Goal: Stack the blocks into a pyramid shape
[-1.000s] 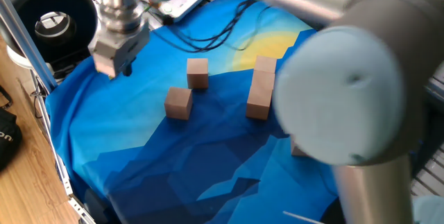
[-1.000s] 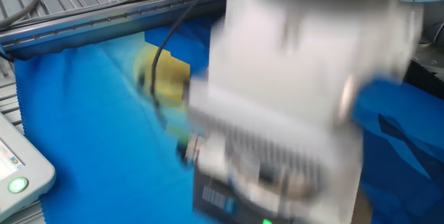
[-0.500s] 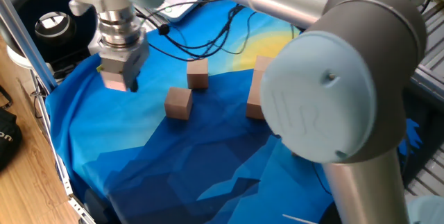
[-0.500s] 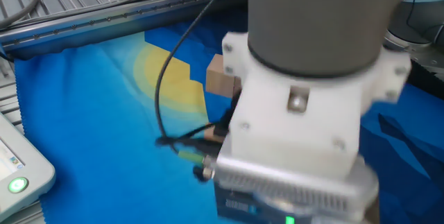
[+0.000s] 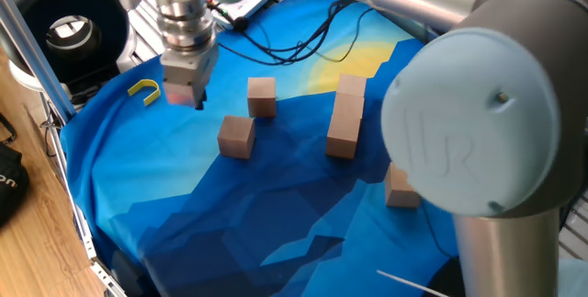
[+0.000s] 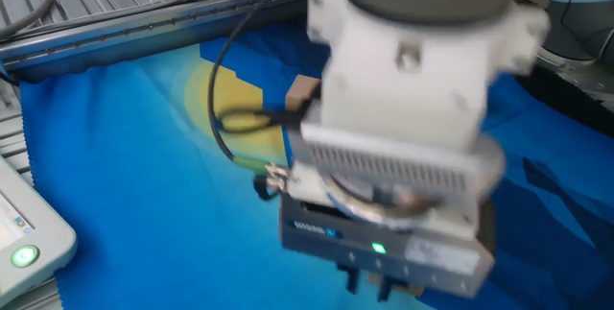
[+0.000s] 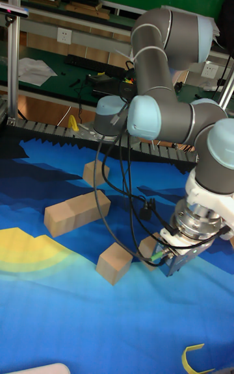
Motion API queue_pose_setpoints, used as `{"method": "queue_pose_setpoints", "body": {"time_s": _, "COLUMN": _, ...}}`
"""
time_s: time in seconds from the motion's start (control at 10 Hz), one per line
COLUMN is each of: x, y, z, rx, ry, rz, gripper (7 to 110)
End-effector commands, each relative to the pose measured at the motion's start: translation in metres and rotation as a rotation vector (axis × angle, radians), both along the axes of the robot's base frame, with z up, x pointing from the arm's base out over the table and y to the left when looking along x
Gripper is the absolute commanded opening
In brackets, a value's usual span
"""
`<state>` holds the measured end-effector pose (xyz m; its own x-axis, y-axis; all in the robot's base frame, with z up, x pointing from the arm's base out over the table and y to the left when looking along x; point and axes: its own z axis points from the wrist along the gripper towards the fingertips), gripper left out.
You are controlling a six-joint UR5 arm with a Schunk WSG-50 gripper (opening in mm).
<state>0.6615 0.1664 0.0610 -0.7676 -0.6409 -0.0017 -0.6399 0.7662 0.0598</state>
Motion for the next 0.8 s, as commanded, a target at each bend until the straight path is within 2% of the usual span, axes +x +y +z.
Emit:
{"method": "queue_pose_setpoints", "body": {"time_s": 0.0, "x": -0.022, "y": -0.020, "z": 0.009, "rx": -0.014, "ry": 0.073, "rz": 0.040, "gripper": 110}}
{"method": "queue_pose_setpoints", "body": {"time_s": 0.1, "x": -0.027, "y": -0.019, "z": 0.012, "rx": -0.012, "ry": 0.081, "rz": 0.035, "gripper": 110}}
{"method": "queue_pose_setpoints", "body": {"time_s": 0.2, "x": -0.022, "y": -0.019, "z": 0.012, "rx": -0.008, "ry": 0.058, "rz": 0.038, "gripper": 110}}
{"method": "queue_pose_setpoints", "body": {"time_s": 0.4, "x": -0.021, "y": -0.006, "z": 0.007, "rx": 0.020, "ry": 0.066, "rz": 0.056, "gripper": 110}}
{"method": "queue_pose_setpoints", "body": {"time_s": 0.5, "x": -0.029, "y": -0.002, "z": 0.000, "rx": 0.015, "ry": 0.097, "rz": 0.048, "gripper": 110}}
{"method": "queue_pose_setpoints", "body": {"time_s": 0.6, "x": -0.041, "y": 0.010, "z": -0.009, "rx": 0.044, "ry": 0.136, "rz": 0.024, "gripper": 110}}
{"method": "queue_pose_setpoints", "body": {"time_s": 0.7, "x": -0.047, "y": 0.011, "z": -0.019, "rx": 0.027, "ry": 0.145, "rz": 0.013, "gripper": 110}}
